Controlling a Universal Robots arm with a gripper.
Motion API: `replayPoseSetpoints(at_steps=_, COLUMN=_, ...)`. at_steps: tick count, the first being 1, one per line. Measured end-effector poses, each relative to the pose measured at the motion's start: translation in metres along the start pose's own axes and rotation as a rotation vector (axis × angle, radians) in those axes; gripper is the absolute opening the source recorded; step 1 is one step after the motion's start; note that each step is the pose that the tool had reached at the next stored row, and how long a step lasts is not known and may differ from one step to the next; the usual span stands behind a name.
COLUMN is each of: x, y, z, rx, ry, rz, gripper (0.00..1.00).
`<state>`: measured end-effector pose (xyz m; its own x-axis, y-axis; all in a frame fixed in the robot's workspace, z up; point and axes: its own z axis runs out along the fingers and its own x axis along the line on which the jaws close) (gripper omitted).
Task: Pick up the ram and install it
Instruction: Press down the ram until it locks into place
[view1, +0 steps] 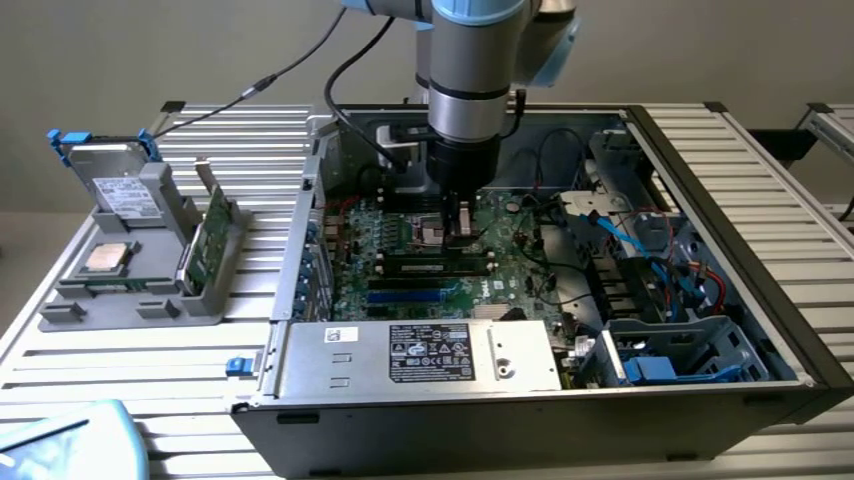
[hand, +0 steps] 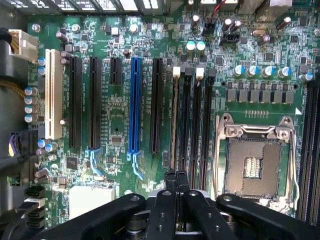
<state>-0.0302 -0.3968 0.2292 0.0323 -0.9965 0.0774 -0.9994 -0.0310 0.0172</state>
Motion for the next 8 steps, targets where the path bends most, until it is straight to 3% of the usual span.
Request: replayPoseSetpoints(at_steps=8, x=0.0, y=0.0133, z=0.0002, rx=-0.0168, ry=-0.001, rz=-0.001, gripper=0.11)
